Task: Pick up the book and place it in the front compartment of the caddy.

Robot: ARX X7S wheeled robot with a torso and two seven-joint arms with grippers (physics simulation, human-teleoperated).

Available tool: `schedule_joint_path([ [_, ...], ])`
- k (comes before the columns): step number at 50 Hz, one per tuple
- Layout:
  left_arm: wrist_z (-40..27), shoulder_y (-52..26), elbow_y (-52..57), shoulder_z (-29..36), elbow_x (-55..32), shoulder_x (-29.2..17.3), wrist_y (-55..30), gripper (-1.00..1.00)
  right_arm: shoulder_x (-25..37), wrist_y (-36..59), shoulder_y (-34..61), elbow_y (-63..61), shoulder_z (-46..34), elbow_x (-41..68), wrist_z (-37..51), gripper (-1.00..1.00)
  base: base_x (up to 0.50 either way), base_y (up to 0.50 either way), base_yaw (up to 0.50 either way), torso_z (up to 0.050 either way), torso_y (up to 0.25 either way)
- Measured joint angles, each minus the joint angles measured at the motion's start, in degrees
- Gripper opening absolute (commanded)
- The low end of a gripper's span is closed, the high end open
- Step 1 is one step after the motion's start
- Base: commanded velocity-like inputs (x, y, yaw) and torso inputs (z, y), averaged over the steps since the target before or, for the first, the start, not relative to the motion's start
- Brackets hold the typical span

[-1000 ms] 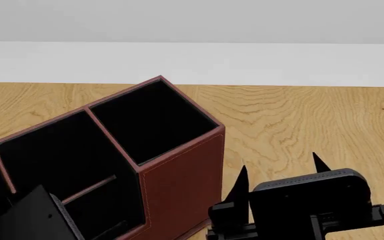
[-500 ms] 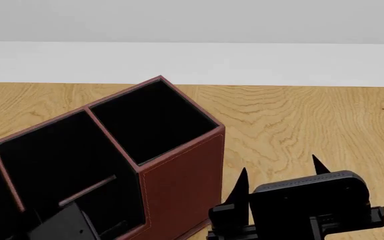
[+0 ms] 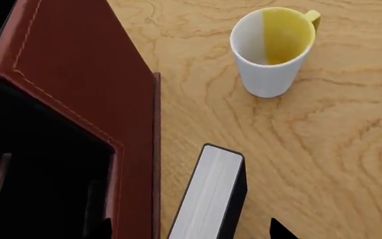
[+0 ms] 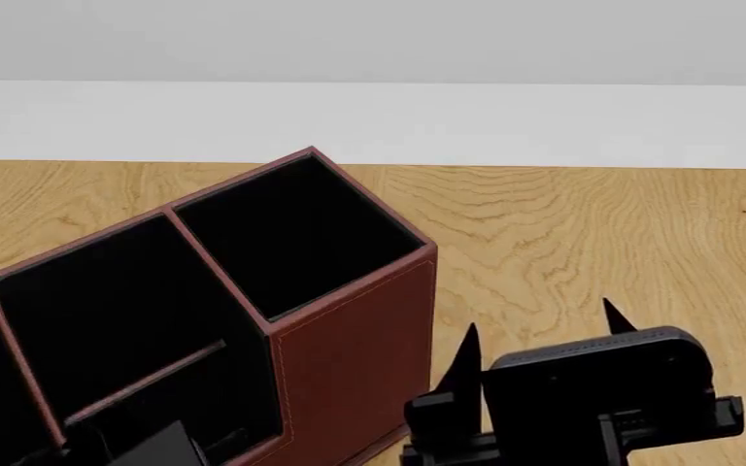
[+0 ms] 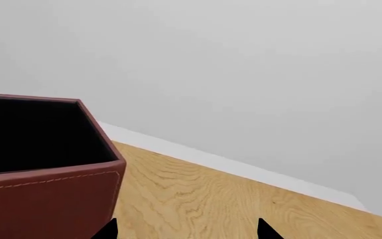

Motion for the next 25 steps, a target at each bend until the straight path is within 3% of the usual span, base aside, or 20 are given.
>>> schedule_joint_path([
  [25,6.33,-0.59,-4.37,6.85,8.92,-0.15,4.85,1.00,0.06,-1.79,-0.65,1.85,0.00,0.43,0.24,1.00,0.00,0.00,0.00,0.000,0.000],
])
